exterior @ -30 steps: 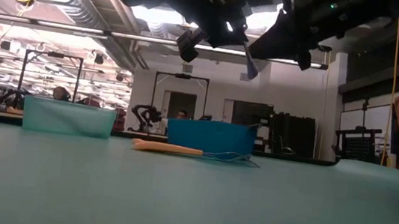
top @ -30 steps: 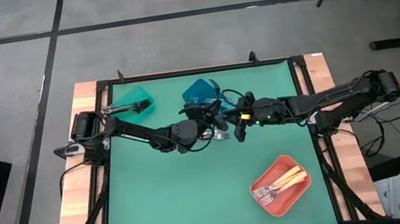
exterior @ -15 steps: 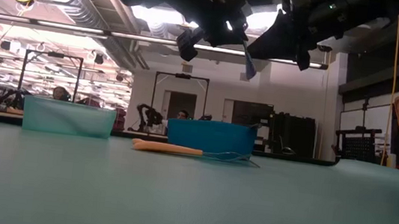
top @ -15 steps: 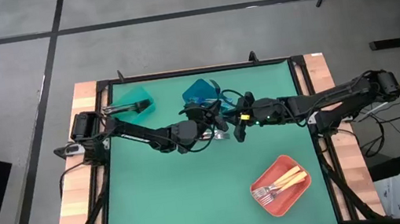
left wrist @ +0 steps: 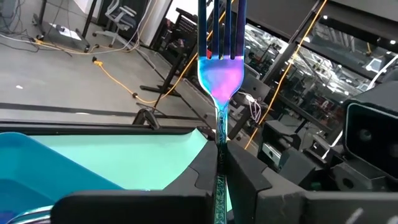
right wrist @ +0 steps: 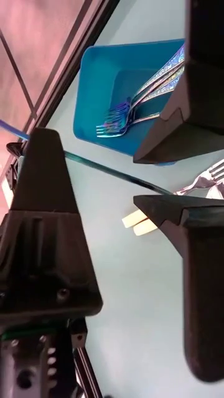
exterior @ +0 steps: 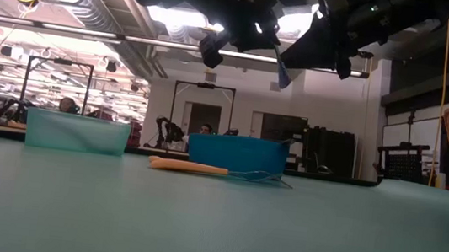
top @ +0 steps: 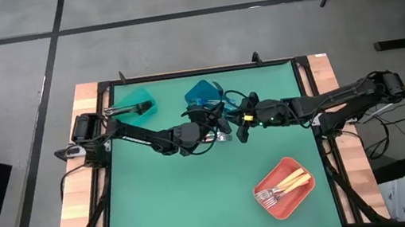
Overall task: Sort silverware by color (type)
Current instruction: Put the purple fork into the blue bin
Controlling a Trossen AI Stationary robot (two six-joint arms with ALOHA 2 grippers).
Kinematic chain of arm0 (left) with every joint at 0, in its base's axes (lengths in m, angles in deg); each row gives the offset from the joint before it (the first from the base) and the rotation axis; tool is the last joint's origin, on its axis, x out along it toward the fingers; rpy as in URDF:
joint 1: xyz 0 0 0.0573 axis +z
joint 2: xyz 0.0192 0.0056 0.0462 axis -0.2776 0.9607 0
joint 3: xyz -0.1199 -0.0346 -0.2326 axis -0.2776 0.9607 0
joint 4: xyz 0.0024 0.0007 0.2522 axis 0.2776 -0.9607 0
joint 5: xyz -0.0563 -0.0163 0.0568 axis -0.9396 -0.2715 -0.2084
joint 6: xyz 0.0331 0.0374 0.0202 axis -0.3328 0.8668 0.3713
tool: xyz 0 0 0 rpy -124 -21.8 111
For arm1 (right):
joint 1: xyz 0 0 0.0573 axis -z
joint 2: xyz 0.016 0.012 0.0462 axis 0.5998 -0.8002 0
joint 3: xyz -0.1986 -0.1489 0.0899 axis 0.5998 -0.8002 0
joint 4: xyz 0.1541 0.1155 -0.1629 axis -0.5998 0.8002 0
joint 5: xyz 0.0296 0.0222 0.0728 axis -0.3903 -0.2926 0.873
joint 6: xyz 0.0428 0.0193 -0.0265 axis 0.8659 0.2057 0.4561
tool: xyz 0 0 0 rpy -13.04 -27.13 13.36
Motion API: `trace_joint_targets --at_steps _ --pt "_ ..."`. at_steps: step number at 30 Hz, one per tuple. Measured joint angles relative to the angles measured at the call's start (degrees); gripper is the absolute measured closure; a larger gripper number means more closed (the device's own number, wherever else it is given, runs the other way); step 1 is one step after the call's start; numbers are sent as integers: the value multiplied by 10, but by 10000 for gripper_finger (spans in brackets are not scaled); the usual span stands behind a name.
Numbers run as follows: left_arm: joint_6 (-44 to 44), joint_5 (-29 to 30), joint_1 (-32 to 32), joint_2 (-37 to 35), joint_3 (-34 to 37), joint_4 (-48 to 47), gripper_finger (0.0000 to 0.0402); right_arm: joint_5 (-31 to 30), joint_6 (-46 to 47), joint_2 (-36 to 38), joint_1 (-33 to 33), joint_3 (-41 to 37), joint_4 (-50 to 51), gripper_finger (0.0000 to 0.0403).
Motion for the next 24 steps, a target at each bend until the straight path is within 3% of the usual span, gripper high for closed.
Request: trace_joint_targets --at_steps 10,24 --pt "0 -2 0 0 0 -3 386 0 0 0 0 0 1 320" --pt "21 -29 -7 0 0 -9 386 51 -1 0 0 0 32 320"
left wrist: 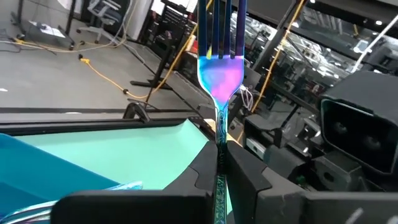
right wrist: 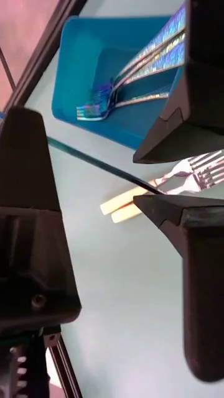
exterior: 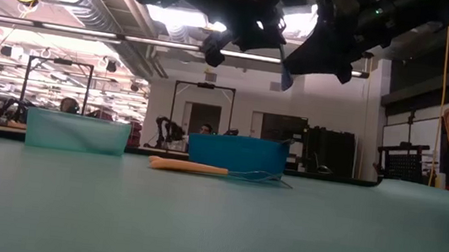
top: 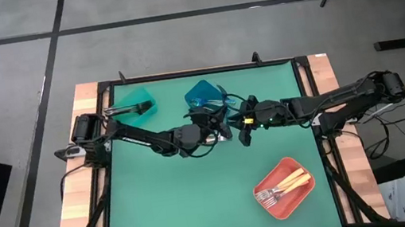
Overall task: Sort silverware by color (type)
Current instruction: Put the purple fork into the blue bin
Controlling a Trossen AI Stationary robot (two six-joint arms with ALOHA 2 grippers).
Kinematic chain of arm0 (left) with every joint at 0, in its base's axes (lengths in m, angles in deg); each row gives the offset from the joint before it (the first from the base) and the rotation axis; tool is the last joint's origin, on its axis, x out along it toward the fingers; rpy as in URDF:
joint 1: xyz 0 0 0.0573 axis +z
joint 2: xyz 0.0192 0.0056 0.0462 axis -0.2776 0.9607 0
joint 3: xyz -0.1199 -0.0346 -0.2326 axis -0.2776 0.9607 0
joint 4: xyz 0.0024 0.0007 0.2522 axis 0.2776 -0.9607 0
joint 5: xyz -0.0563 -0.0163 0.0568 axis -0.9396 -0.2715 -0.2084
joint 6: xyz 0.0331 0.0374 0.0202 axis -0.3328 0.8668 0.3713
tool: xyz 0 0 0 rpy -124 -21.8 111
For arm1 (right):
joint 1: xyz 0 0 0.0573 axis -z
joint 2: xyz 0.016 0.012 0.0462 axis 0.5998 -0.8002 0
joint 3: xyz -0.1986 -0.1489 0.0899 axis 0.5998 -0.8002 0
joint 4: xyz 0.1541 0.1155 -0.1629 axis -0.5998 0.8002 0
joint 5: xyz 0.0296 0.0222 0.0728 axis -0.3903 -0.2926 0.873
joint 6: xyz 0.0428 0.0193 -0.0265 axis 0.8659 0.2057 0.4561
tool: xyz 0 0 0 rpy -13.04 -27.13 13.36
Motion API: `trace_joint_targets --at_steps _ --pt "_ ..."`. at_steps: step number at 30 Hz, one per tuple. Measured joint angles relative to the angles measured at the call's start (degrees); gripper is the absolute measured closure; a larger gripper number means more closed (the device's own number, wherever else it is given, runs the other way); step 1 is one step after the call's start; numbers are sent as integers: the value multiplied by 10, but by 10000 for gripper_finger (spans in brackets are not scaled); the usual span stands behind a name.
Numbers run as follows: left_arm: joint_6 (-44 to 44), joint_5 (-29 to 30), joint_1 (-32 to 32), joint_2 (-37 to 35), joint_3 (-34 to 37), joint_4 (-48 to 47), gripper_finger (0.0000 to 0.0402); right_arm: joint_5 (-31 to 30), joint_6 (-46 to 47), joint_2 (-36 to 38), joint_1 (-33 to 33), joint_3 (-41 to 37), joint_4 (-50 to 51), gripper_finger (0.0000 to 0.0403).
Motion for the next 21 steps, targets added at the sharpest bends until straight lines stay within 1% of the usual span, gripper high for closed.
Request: trace_joint_targets --at_steps 7,21 --pt "10 -16 0 0 0 0 386 5 0 0 0 0 8 320" --pt "11 -8 -12 0 0 -1 386 11 -25 0 0 0 11 320"
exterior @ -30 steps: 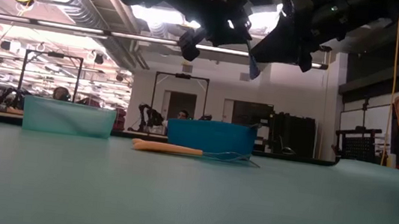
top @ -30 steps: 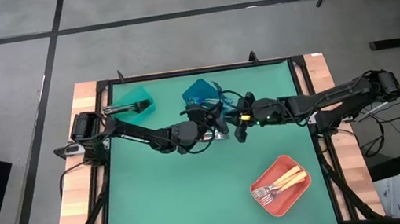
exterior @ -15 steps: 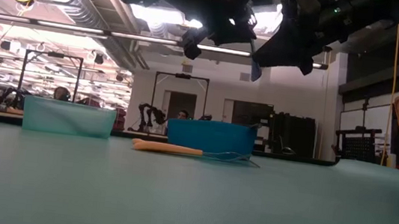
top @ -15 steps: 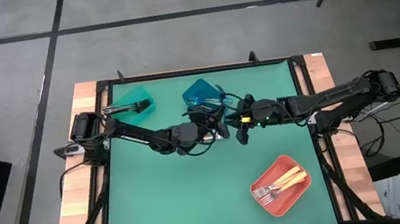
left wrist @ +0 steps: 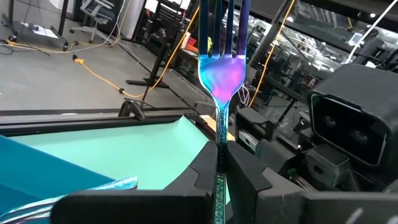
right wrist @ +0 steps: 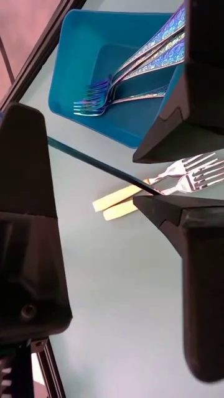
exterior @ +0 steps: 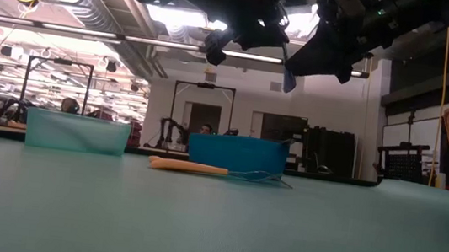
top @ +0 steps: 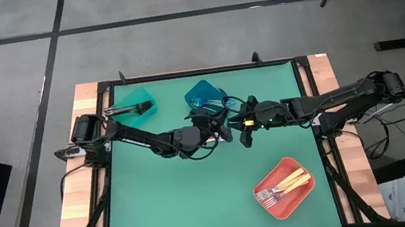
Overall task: Sort silverware by color (type)
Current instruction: Put the purple fork into the blue bin
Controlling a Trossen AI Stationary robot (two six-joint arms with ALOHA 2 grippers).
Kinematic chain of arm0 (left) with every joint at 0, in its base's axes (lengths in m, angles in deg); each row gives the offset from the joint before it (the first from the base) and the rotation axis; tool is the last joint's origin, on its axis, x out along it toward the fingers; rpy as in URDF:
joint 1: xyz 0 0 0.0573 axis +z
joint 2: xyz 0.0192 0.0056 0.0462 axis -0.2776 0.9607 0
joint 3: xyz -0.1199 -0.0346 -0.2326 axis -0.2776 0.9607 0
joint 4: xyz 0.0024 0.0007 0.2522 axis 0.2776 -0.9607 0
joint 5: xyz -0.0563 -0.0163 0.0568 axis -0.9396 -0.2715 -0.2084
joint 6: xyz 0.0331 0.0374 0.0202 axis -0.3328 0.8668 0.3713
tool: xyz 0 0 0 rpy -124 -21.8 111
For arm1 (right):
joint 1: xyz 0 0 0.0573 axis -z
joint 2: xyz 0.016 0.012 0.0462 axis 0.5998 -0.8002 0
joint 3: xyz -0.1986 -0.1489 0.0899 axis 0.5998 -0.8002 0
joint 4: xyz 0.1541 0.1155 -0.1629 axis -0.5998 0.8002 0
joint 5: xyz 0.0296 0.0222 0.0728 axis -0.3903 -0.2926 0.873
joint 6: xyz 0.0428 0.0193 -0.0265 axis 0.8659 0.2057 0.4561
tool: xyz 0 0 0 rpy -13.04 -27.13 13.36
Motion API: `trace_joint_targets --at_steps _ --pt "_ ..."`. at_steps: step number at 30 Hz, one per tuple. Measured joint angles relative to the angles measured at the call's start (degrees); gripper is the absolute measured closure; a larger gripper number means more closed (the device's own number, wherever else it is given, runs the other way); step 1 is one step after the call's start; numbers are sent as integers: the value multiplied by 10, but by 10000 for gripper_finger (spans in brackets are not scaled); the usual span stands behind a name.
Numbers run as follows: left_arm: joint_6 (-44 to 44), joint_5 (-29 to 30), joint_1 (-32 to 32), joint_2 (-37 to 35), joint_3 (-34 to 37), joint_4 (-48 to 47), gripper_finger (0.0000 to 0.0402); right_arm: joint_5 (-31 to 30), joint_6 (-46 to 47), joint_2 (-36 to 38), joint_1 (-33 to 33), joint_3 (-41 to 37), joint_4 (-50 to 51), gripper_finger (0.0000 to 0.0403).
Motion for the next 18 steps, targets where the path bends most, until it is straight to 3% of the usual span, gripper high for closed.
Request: trace_joint_targets --at_steps 14,18 --pt "-2 -2 -3 0 0 0 386 7 -2 0 0 0 -1 318" --pt "-3 -3 -3 0 0 0 386 9 -2 0 0 0 -1 297"
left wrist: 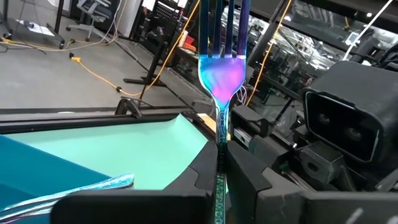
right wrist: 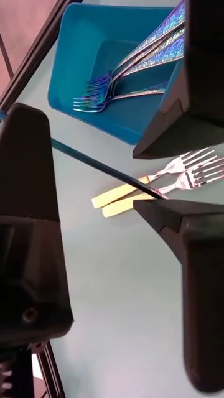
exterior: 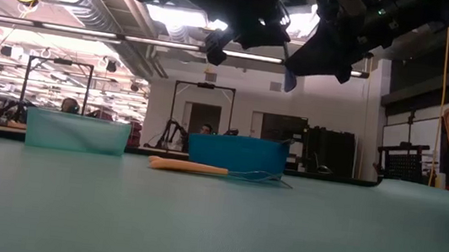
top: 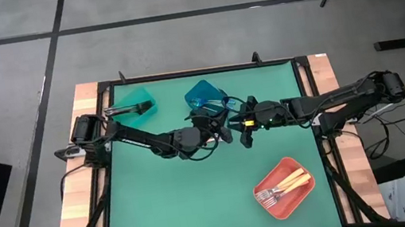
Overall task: Sort silverware by color (type)
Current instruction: Put the purple fork into the blue bin
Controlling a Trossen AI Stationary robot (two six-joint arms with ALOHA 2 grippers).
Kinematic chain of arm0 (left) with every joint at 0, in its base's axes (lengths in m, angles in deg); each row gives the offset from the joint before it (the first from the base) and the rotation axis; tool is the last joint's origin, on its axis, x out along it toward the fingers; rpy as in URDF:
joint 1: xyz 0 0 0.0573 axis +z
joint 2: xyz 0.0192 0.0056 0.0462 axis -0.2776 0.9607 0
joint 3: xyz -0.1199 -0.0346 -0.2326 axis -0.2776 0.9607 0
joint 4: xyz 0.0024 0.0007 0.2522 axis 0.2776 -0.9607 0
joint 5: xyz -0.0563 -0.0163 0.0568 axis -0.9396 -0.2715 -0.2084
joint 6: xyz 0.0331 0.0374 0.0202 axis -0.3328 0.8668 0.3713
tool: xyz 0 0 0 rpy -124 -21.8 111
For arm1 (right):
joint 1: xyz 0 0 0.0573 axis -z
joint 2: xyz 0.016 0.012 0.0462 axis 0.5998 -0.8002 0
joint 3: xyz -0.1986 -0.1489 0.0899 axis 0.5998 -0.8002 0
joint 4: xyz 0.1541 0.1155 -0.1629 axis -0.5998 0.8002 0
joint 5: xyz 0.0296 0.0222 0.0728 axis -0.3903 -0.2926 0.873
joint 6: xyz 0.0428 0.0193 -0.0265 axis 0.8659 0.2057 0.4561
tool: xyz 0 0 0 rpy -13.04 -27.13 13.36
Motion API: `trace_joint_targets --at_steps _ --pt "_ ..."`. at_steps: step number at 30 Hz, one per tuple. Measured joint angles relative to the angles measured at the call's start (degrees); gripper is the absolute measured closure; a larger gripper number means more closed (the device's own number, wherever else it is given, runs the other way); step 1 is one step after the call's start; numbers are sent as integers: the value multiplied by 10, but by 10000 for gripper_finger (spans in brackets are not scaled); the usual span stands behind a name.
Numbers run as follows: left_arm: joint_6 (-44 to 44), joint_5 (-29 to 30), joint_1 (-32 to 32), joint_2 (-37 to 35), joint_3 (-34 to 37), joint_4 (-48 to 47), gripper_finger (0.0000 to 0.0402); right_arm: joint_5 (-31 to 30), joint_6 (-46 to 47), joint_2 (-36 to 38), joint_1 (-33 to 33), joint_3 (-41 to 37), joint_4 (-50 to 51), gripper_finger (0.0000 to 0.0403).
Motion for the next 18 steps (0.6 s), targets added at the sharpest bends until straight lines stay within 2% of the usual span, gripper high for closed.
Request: trace_joint_targets --at_steps 5,9,18 --pt "-5 -2 -1 0 -1 1 386 0 0 0 0 0 -4 252" --pt "-11 -2 -3 0 -1 1 386 2 0 0 0 0 -4 232" --pt "-22 -3 -4 0 -1 1 386 5 0 0 0 0 -5 241"
